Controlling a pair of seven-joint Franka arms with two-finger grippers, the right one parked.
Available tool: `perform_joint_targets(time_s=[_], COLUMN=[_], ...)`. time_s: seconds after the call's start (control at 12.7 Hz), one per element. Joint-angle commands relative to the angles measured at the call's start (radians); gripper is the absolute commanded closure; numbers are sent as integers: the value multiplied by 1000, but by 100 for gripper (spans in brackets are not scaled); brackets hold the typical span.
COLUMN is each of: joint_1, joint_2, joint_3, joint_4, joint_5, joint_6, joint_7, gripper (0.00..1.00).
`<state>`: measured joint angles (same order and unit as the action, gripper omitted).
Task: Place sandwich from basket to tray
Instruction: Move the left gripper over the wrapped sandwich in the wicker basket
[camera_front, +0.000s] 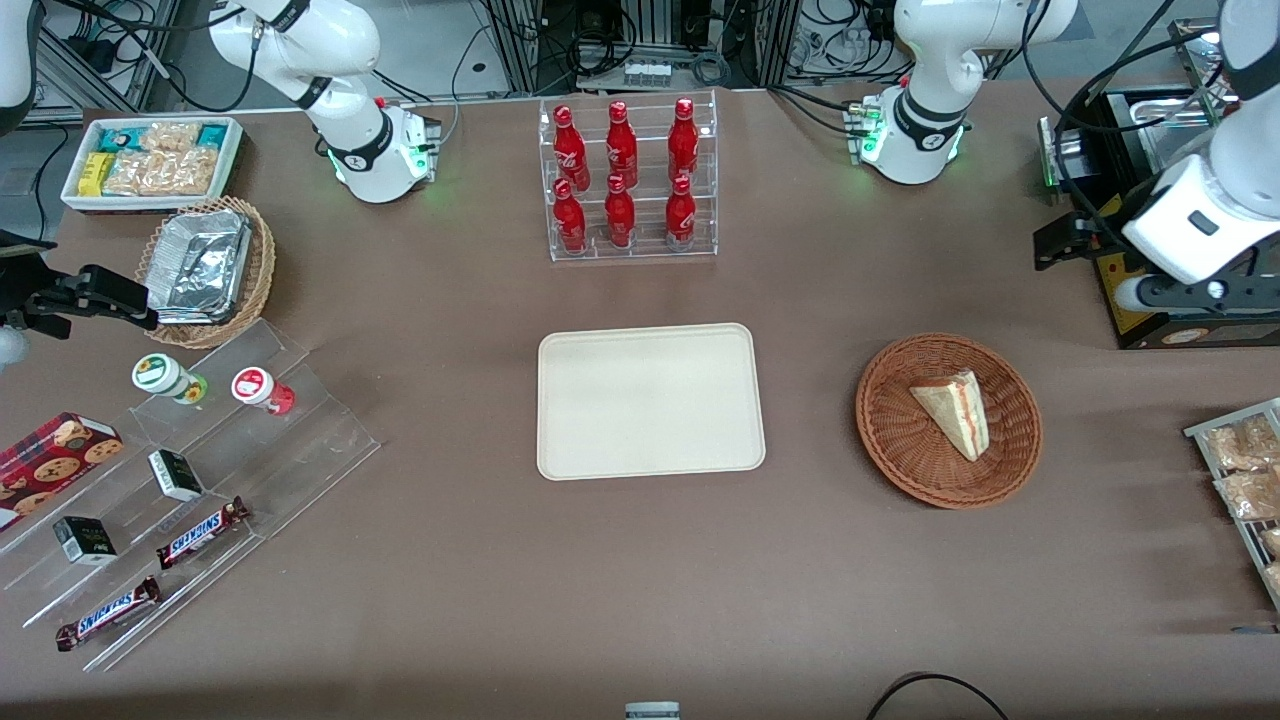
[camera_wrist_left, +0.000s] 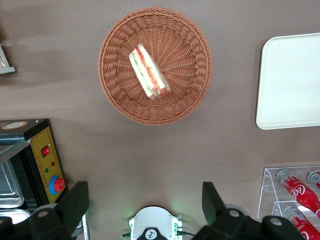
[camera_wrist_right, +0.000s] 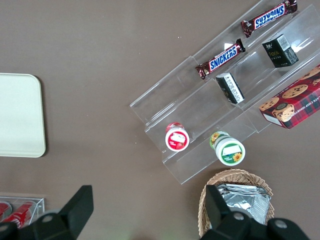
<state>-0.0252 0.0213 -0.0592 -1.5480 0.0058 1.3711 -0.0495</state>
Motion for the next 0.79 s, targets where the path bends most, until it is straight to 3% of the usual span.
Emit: perform_joint_targets(time_s=[0.0, 0.16, 0.71], joint_1=[8, 8, -9], joint_2=[9, 17, -6], joint_3=[-8, -8, -14], joint_4=[17, -7, -322], joint_5=[6, 6, 7], joint_6=[-17, 15, 408], joint_7=[10, 10, 10], gripper=[0, 0, 0])
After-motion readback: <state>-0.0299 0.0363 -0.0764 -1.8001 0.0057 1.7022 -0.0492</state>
